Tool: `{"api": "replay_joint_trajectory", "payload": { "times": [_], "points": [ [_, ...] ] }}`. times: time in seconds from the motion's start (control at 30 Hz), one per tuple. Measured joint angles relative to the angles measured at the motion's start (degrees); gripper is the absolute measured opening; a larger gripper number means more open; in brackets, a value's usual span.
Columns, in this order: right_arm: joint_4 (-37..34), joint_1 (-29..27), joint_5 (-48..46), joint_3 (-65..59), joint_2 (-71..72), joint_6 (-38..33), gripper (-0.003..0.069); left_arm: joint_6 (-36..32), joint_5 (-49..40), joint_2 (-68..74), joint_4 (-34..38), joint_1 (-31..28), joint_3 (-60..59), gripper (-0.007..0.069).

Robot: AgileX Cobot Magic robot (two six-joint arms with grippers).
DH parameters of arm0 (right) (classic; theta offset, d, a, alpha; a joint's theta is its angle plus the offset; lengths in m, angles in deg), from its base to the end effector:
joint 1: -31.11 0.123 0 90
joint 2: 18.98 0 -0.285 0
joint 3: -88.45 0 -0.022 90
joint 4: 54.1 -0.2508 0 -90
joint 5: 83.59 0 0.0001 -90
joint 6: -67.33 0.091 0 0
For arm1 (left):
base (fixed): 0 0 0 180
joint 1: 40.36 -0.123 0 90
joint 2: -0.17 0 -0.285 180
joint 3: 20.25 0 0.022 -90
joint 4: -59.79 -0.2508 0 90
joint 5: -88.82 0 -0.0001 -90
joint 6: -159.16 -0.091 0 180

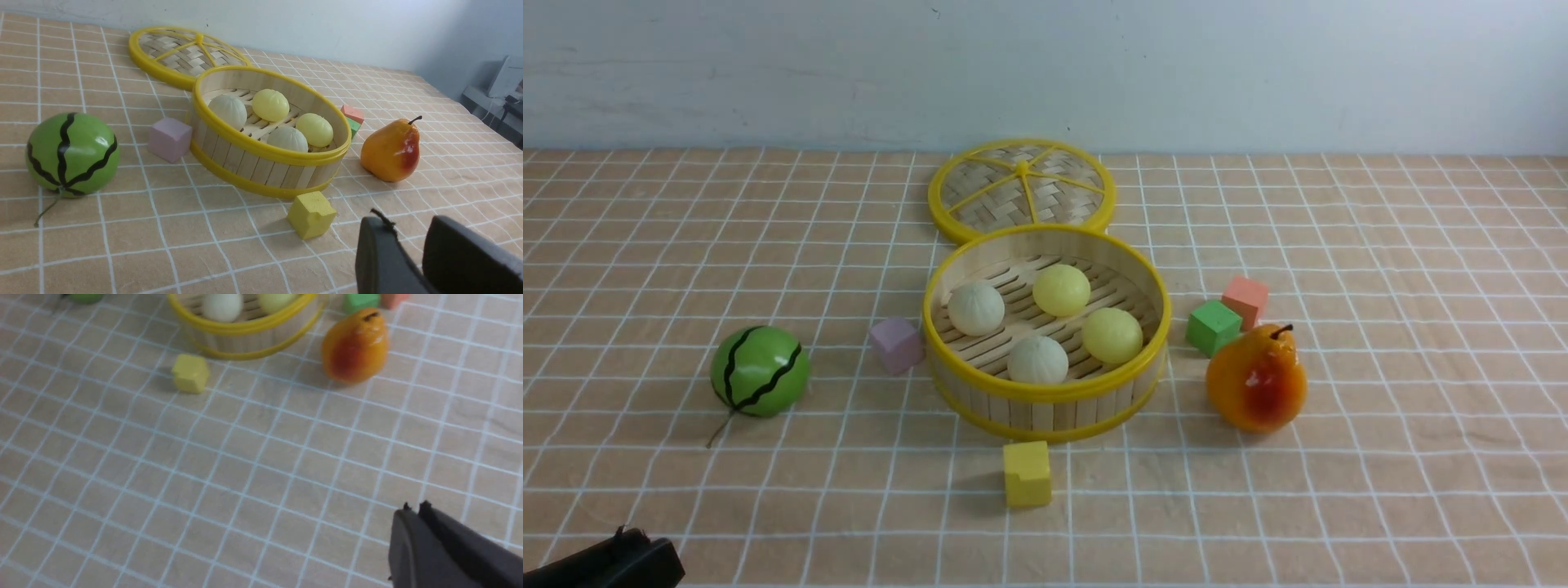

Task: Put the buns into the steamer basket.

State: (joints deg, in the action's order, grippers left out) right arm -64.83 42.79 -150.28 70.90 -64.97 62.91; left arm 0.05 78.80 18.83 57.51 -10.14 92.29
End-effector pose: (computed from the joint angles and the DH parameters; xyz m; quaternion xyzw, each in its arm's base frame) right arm 0.0805 0.0325 0.4019 -0.1290 0.8939 0.1198 0.4122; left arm 0.0601 -0.0343 0.2433 0.0727 0.7404 -0.2741 0.6095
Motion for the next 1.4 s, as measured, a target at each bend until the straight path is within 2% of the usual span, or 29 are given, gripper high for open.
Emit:
{"api": "replay_joint_trajectory", "payload": {
  "times": [0.07,0.17,0.2,0.23,0.3,0.37,0.47,0.73,1.4],
  "points": [
    [-0.3,-5.0,9.4,-11.1,7.1,-3.3,0.0011,0.0,0.0,0.0,0.0,0.0,0.0,0.0166],
    [-0.3,-8.4,25.9,-26.6,17.4,-6.4,0.0011,0.0,0.0,0.0,0.0,0.0,0.0,0.017],
    [-0.3,-8.6,27.0,-29.0,18.1,-6.5,0.0011,0.0,0.0,0.0,0.0,0.0,0.0,0.0171],
    [-0.2,-9.1,35.6,-38.1,24.4,-6.9,0.0011,0.0,0.0,0.0,0.0,0.0,0.0,0.0174],
    [-0.2,-9.4,42.1,-48.8,30.9,-6.7,0.0011,0.0,0.0,0.0,0.0,0.0,0.0,0.0176],
    [-0.2,-9.4,44.9,-55.6,34.6,-5.5,0.0011,0.0,0.0,0.0,0.0,0.0,0.0,0.0176],
    [0.4,-9.4,45.1,-60.6,38.2,-2.2,0.0005,0.0,0.0,0.0,0.0,0.0,0.0,0.0176],
    [3.9,-9.8,44.5,-60.7,38.8,1.8,-0.001,0.0,0.0,0.0,0.0,0.0,0.0,0.0176],
    [3.9,-9.9,44.5,-60.7,38.8,2.3,-0.0001,0.0,0.0,0.0,0.0,0.0,0.0,0.0194]
  ]
}}
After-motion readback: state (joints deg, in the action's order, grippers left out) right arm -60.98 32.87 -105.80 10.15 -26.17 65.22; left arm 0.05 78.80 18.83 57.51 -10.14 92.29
